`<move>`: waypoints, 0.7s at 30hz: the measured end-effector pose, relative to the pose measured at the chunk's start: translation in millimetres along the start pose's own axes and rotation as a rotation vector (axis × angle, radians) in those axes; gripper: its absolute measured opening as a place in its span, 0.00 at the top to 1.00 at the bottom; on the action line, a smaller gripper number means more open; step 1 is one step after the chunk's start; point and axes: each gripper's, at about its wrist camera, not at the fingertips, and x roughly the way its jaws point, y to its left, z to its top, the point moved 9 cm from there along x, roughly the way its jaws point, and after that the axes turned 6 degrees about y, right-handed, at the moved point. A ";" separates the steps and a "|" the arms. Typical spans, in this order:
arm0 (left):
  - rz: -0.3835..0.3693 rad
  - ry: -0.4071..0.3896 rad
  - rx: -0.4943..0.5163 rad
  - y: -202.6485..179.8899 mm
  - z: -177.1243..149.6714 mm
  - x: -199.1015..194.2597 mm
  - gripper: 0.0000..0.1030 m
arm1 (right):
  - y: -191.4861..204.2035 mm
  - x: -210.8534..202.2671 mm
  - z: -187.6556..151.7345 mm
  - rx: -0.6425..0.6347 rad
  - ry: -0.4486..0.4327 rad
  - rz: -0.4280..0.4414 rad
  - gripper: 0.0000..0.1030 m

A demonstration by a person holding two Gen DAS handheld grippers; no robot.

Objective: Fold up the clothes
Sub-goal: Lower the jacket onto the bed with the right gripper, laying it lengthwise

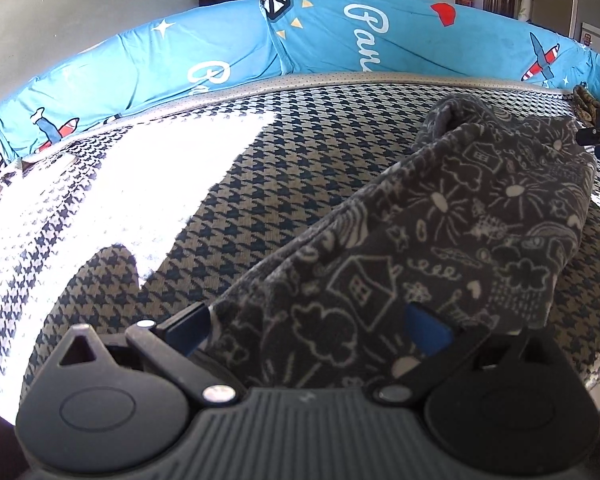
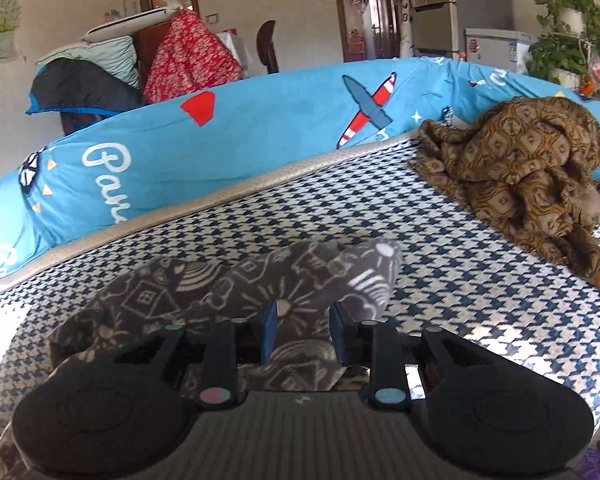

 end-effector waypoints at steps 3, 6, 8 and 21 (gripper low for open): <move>0.006 0.001 -0.010 5.1 -2.7 -5.4 0.00 | 17.2 -5.5 -10.8 -0.026 0.029 0.081 0.73; 0.003 0.008 -0.025 10.1 -5.9 -7.7 0.00 | 37.5 -13.9 -21.1 -0.086 0.032 0.143 0.73; 0.000 0.015 -0.034 12.9 -9.0 -8.4 0.00 | 50.6 -18.9 -30.4 -0.118 0.044 0.187 0.73; 0.002 0.024 -0.091 35.3 -21.1 -13.0 0.00 | 106.9 -51.3 -98.1 -0.287 0.102 0.353 0.73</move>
